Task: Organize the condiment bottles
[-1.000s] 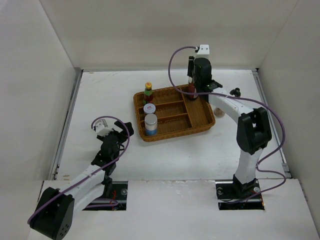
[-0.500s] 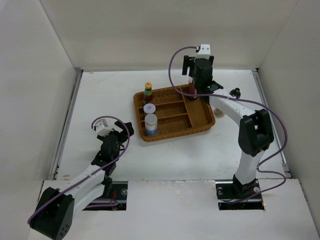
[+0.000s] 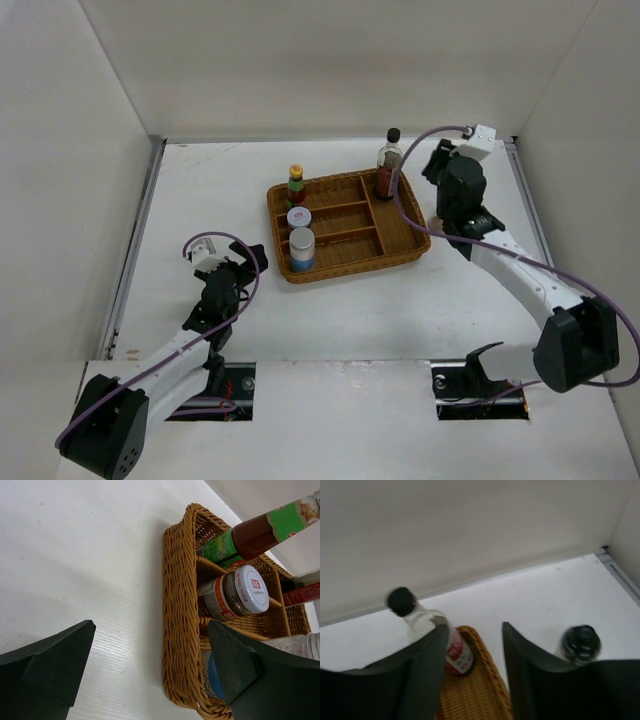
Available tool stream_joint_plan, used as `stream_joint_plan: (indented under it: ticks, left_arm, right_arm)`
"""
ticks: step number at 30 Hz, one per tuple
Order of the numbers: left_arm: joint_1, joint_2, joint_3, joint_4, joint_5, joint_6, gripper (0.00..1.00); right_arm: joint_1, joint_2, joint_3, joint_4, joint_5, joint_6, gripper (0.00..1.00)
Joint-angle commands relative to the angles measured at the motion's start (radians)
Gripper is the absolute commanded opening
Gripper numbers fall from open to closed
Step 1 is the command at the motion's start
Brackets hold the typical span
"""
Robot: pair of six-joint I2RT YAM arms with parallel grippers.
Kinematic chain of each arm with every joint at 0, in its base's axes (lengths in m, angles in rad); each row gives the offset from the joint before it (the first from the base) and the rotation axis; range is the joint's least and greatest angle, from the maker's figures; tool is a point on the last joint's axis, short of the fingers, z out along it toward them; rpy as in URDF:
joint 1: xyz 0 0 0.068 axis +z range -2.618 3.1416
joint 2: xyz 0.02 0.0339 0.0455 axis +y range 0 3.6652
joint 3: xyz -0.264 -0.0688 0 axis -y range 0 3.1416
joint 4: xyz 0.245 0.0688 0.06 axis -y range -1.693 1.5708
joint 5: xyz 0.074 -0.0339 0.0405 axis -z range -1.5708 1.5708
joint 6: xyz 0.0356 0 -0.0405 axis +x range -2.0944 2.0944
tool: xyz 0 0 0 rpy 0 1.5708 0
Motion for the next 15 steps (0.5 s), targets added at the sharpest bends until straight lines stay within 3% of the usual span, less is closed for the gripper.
stream_joint_plan:
  ticks: [1, 2, 5, 6, 9, 15]
  left_arm:
    - [0.005, -0.002, -0.007, 0.054, 0.004, -0.010, 1.00]
    - [0.005, -0.003, -0.007, 0.054, 0.004, -0.010, 1.00]
    - [0.005, -0.010, -0.009, 0.052, 0.004, -0.010, 1.00]
    - [0.005, -0.010, -0.009, 0.052, 0.004, -0.010, 1.00]
    - [0.005, -0.008, -0.009, 0.052, 0.004, -0.010, 1.00]
    - [0.005, -0.008, -0.009, 0.053, 0.009, -0.010, 1.00]
  right_arm:
    - [-0.064, -0.024, -0.116, -0.051, 0.051, 0.126, 0.49]
    - [-0.085, -0.028, -0.139, -0.071, 0.056, 0.146, 0.55]
    - [-0.127, -0.029, -0.185, -0.104, 0.049, 0.174, 0.91]
    - [-0.131, -0.025, -0.188, -0.113, 0.042, 0.174, 0.95]
    - [-0.140, 0.017, -0.178, -0.159, 0.030, 0.172, 0.99]
    - [-0.174, 0.113, -0.179, -0.136, -0.056, 0.197, 0.92]
